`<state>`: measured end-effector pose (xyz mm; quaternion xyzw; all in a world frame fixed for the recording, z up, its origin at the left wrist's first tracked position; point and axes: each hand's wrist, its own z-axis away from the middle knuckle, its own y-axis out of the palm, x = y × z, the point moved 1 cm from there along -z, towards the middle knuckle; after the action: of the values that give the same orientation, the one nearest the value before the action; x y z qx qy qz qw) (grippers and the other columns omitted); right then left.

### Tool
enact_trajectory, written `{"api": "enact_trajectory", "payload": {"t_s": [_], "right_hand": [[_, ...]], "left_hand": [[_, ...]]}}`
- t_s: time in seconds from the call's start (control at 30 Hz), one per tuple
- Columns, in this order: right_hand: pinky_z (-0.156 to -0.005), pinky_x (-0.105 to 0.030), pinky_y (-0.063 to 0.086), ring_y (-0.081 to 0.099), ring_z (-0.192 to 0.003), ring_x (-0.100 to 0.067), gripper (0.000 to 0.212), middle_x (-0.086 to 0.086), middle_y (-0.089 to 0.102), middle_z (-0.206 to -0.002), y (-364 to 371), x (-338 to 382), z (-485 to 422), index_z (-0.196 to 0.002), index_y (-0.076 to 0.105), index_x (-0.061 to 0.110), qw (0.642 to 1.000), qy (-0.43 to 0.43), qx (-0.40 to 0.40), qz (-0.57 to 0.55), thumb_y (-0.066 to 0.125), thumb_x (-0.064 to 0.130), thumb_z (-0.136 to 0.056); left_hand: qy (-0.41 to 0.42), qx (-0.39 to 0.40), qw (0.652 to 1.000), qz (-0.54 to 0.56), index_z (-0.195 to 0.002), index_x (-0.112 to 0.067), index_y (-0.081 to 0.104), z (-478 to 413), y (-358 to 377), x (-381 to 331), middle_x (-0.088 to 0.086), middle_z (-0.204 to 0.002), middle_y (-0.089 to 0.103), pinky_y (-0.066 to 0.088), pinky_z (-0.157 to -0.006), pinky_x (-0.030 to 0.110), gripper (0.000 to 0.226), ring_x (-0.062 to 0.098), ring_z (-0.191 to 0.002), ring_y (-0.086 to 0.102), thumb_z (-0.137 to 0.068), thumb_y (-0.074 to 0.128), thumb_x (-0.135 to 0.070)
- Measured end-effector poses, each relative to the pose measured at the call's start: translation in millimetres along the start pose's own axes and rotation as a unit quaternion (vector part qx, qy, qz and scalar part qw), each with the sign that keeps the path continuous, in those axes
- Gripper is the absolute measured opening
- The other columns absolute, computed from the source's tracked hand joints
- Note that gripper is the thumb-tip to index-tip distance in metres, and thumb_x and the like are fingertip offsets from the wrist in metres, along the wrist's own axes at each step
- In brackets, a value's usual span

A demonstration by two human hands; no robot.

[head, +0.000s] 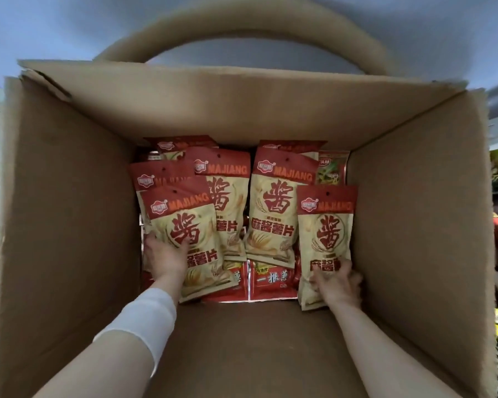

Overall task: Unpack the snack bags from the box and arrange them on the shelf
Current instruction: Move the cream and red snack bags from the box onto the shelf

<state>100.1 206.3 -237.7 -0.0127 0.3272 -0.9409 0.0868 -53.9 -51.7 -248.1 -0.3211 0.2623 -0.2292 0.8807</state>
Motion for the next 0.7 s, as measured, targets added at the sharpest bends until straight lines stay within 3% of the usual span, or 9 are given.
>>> {"api": "enact_trajectory", "payload": {"t_s": [0.13, 0.3, 0.4, 0.57, 0.7], "right_hand": [[-0.101, -0.045, 0.037, 0.04, -0.123, -0.037, 0.074, -0.018, 0.035, -0.137, -3.6, 4.7, 8.2, -0.13, 0.031, 0.019, 0.999, -0.013, -0.034, -0.009, 0.071, 0.046, -0.074], [-0.102, -0.051, 0.034, 0.029, -0.132, -0.039, 0.116, -0.022, 0.025, -0.144, -13.4, 9.2, 2.1, -0.145, 0.011, 0.02, 0.993, 0.036, -0.031, -0.11, 0.088, 0.029, -0.058], [-0.103, -0.049, 0.035, 0.031, -0.132, -0.039, 0.121, -0.02, 0.02, -0.145, -11.7, 9.9, 1.9, -0.146, 0.008, 0.023, 0.988, 0.043, 0.015, -0.149, 0.089, 0.027, -0.055], [-0.109, -0.043, 0.034, 0.039, -0.131, -0.03, 0.105, -0.012, 0.042, -0.14, 3.2, 1.6, 6.6, -0.14, 0.023, 0.011, 0.973, 0.037, 0.075, -0.215, 0.088, 0.024, -0.059], [-0.094, -0.033, 0.045, 0.055, -0.114, -0.025, 0.06, -0.006, 0.061, -0.124, 10.1, 0.4, 10.7, -0.117, 0.059, 0.013, 0.984, 0.022, 0.117, -0.135, 0.082, 0.033, -0.066]], "left_hand": [[0.005, 0.019, 1.0, -0.013, -0.134, -0.01, 0.038, -0.5, -3.6, 0.4, 0.014, -0.134, 0.05, 0.038, -0.103, 0.054, 0.075, 0.035, -0.127, 0.045, -0.073, 0.077, -0.028], [0.012, 0.163, 0.987, -0.007, -0.113, -0.009, 0.057, -0.5, -10.0, -9.6, 0.012, -0.119, 0.063, 0.046, -0.096, 0.047, 0.04, 0.033, -0.113, 0.057, -0.079, 0.073, -0.022], [0.025, 0.237, 0.971, 0.004, -0.106, -0.017, 0.058, 3.3, -13.2, -9.5, 0.008, -0.116, 0.065, 0.046, -0.097, 0.047, 0.028, 0.03, -0.111, 0.059, -0.081, 0.07, -0.021], [0.028, 0.271, 0.961, 0.054, -0.109, -0.017, 0.058, 10.1, -17.2, -4.5, 0.008, -0.118, 0.064, 0.044, -0.096, 0.044, 0.028, 0.028, -0.113, 0.057, -0.083, 0.068, -0.018], [0.031, 0.288, 0.954, 0.079, -0.108, -0.02, 0.057, 13.8, -14.1, 2.0, 0.006, -0.117, 0.064, 0.043, -0.092, 0.038, 0.027, 0.023, -0.108, 0.058, -0.083, 0.067, -0.02]]}}
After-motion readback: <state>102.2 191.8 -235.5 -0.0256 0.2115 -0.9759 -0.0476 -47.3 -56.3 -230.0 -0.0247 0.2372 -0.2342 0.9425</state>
